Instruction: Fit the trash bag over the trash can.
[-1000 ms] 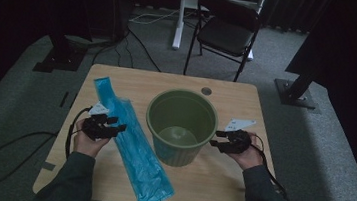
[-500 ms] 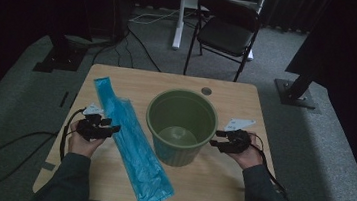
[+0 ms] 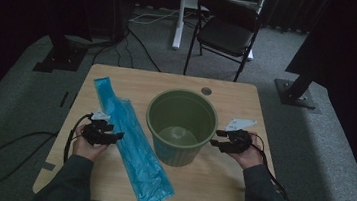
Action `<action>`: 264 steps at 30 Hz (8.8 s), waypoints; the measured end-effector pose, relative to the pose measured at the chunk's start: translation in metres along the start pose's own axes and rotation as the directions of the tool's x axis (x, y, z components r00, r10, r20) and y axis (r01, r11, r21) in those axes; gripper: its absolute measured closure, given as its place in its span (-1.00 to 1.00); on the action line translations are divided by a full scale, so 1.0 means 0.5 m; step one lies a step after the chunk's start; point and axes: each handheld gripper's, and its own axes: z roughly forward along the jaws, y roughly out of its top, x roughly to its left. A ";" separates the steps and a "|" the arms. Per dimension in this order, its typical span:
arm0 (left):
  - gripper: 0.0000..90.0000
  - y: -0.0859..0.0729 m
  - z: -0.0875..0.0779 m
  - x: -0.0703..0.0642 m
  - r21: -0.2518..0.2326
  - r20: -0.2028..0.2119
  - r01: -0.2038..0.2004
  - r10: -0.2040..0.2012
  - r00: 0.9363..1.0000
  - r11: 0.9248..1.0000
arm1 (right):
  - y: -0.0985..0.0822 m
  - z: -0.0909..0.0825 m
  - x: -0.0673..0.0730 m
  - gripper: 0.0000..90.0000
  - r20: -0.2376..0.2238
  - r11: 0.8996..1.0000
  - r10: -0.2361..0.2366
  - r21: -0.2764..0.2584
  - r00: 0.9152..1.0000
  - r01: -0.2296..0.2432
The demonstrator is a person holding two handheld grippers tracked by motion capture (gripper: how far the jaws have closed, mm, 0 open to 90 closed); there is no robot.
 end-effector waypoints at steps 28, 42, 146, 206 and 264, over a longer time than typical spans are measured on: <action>-0.40 0.008 0.095 -0.045 0.185 -0.051 0.033 -0.024 0.998 0.982 | -0.002 0.009 0.004 0.11 -0.015 1.000 -0.007 0.018 1.000 0.008; -0.55 0.032 0.137 -0.096 0.201 -0.091 -0.071 0.090 0.992 0.977 | -0.005 0.010 0.003 0.11 -0.017 1.000 -0.002 0.024 1.000 0.002; 0.95 0.420 -0.137 -0.151 -0.449 0.021 -0.029 0.043 0.999 0.893 | 0.020 0.055 -0.050 0.25 -0.036 0.991 0.068 -0.116 0.997 -0.072; 0.85 0.282 -0.066 -0.278 -0.289 0.009 -0.352 0.370 0.929 0.890 | 0.096 -0.140 -0.010 0.31 0.089 0.978 -0.027 -0.203 0.996 0.045; 0.59 0.254 -0.093 -0.264 -0.351 0.041 -0.322 0.358 0.933 0.879 | 0.217 -0.066 0.074 0.98 -0.161 0.953 -0.205 -0.259 0.965 0.160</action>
